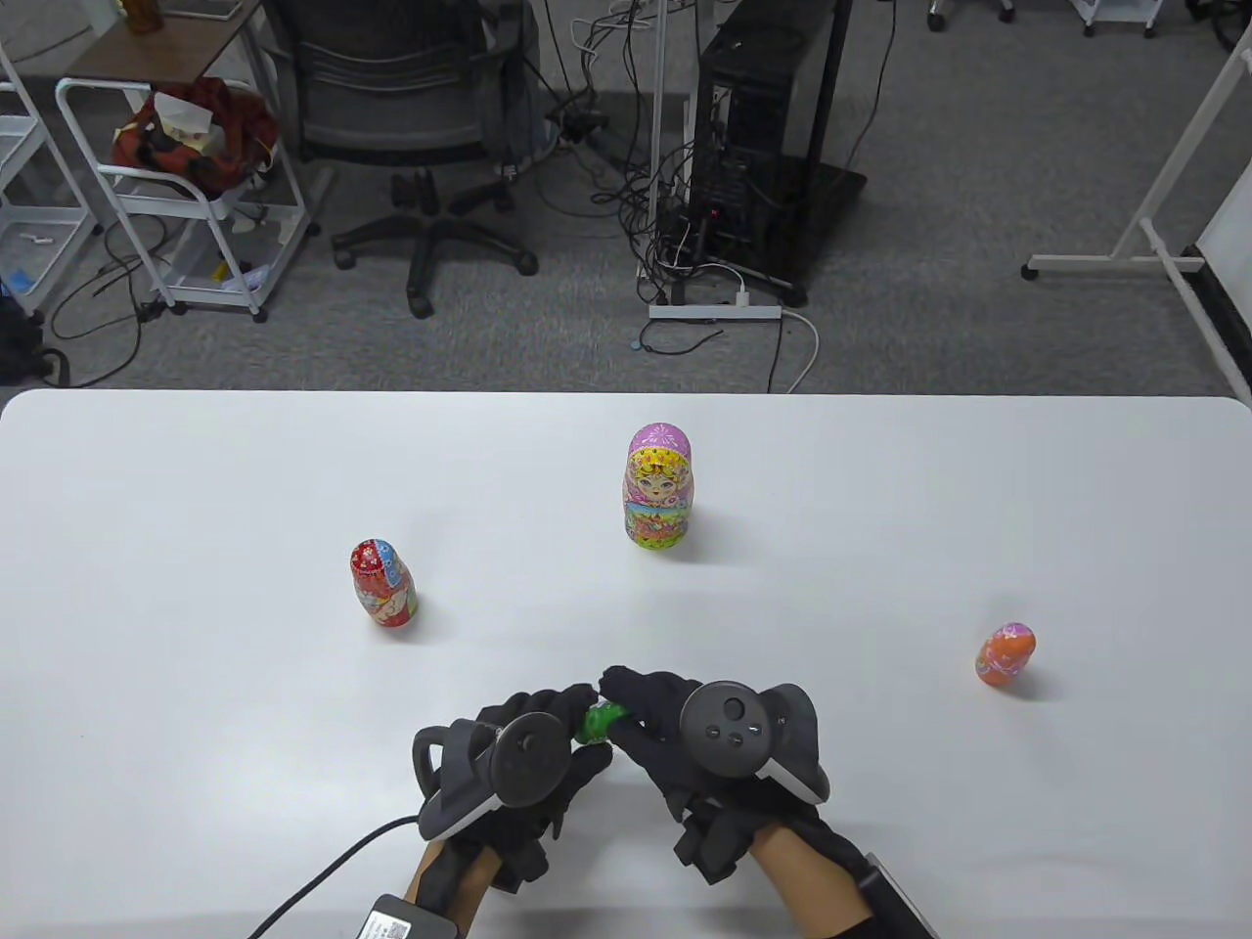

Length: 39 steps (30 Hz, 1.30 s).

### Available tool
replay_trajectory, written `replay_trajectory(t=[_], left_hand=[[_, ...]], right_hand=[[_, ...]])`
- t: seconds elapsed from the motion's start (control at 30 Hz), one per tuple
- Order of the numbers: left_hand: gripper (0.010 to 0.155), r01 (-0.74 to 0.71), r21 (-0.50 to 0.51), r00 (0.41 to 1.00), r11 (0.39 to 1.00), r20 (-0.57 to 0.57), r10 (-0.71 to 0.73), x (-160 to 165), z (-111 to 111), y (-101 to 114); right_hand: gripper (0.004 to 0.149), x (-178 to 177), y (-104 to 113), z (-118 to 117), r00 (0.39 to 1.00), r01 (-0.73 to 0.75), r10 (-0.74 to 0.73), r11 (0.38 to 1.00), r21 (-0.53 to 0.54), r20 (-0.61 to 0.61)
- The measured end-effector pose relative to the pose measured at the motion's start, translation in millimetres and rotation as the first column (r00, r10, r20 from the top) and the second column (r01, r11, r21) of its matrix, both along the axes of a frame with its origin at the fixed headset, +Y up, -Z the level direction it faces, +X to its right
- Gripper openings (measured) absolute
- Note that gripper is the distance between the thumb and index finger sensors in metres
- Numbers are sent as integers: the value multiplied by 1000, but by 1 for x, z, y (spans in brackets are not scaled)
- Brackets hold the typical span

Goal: Nest individual Russian dolls into a nested set

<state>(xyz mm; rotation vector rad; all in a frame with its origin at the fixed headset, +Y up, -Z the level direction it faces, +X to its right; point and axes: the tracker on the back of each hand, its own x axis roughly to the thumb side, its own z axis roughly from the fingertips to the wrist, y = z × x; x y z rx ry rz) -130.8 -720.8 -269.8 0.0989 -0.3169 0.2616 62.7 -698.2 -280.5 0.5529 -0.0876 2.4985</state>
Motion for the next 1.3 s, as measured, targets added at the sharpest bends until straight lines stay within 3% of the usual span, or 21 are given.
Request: replay_trajectory(t=[0.43, 0.5, 0.57, 0.67, 0.83, 0.9, 1.07, 1.3], left_hand=[[68, -35, 33, 999, 999, -31, 36, 3, 5, 7], [68, 16, 63, 998, 998, -54, -13, 7, 6, 5], [68, 78, 32, 996, 996, -34, -77, 8, 4, 4], [68, 9, -3, 999, 1000, -40, -9, 6, 2, 2], [72, -78, -77, 997, 994, -36, 75, 4, 0, -4], [81, -60, -109, 998, 992, -35, 56, 2, -1, -7], [86, 94, 71, 987, 993, -140, -83, -8, -1, -6], [100, 264, 39, 951, 964, -173, -254, -9, -4, -15]], right_hand=[[53, -4, 2, 1, 994, 109, -108, 994, -18, 28], [52, -6, 0, -2, 995, 93, -92, 995, -40, 27], [52, -5, -3, -4, 996, 83, -81, 994, -68, 27], [52, -4, -6, -4, 994, 101, -98, 992, -80, 42], [51, -4, -3, 1, 996, 85, -85, 996, -11, 36], [52, -1, 2, 1, 995, 56, -58, 998, 23, 76], [55, 8, 5, 0, 962, -166, 131, 977, 132, 241], [55, 16, -18, -12, 862, -395, 347, 917, 60, 370]])
